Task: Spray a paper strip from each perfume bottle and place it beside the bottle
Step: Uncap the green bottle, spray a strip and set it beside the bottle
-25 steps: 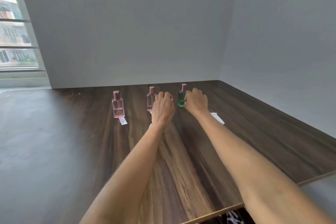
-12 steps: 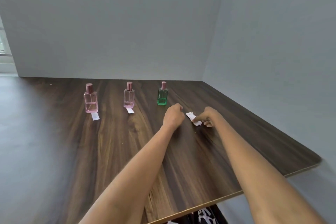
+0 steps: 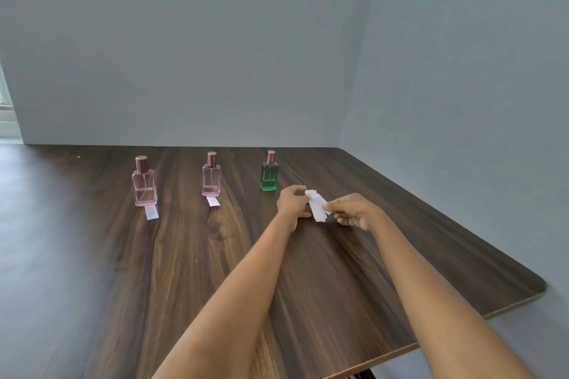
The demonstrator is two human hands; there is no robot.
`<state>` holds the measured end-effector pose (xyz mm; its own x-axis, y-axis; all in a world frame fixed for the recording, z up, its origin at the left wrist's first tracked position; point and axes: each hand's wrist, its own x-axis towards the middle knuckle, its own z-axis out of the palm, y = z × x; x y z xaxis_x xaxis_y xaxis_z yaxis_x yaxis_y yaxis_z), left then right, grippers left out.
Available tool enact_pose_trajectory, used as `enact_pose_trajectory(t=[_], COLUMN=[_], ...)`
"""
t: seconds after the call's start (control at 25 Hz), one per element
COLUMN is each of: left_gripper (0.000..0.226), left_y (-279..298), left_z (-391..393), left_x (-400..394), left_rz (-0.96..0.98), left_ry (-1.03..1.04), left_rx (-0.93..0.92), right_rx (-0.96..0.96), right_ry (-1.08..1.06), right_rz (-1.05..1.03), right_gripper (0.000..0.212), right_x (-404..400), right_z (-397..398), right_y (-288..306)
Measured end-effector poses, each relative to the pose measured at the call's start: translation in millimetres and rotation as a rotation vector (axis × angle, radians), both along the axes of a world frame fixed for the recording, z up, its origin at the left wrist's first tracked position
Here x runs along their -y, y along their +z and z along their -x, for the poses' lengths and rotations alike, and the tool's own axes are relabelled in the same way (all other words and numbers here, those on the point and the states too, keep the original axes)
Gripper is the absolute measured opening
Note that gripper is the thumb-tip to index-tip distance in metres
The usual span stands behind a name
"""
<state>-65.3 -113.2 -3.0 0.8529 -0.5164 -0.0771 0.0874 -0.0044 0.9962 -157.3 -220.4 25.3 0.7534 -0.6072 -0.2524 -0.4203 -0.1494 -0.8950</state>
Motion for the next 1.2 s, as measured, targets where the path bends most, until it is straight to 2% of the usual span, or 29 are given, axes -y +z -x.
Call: enact_pose_trajectory(t=[0.12, 0.24, 0.36, 0.44, 0.64, 0.76, 0.92, 1.04, 1.2], left_gripper=[0.011, 0.018, 0.019, 0.017, 0.013, 0.006, 0.010, 0.007, 0.014], left_y=[-1.0, 0.0, 0.4, 0.9, 1.8, 3.4, 3.4, 4.7, 6.0], left_z=[-0.4, -3.2, -4.5, -4.6, -4.9, -4.7, -3.0, -2.0, -2.7], left_x=[-1.0, -1.1, -1.6, -3.0, -3.4, -6.2, -7.2, -8.0, -8.5], left_rz=[0.012, 0.014, 0.023, 0.036, 0.025, 0.028, 0.026, 0.027, 0.015], left_ry=[0.025, 0.024, 0.040, 0.041, 0.016, 0.004, 0.001, -0.006, -0.010], left_rx=[-0.008, -0.044, -0.087, -0.106, -0.121, -0.131, -0.124, -0.138, -0.154], right_rx=[0.049, 0.085, 0.151, 0.145, 0.114, 0.114, 0.087, 0.070, 0.066], right_ry=[0.022, 0.108, 0.184, 0.222, 0.175, 0.200, 0.195, 0.157, 0.109], right_rz=[0.044, 0.068, 0.011, 0.053, 0.379, 0.505, 0.866, 1.129, 1.226], right_gripper=[0.025, 0.029, 0.034, 0.040, 0.031, 0.031, 0.014, 0.018, 0.021], right_x=[2.0, 1.1, -3.2, -7.4, -11.6, -13.1, -18.3, -26.3, -31.8], right_z=[-0.6, -0.6, -1.6, -4.1, -15.1, -14.3, -16.4, -18.5, -19.8], right_y=[3.7, 8.9, 12.5, 11.7, -0.1, -2.0, -7.4, -11.7, -10.4])
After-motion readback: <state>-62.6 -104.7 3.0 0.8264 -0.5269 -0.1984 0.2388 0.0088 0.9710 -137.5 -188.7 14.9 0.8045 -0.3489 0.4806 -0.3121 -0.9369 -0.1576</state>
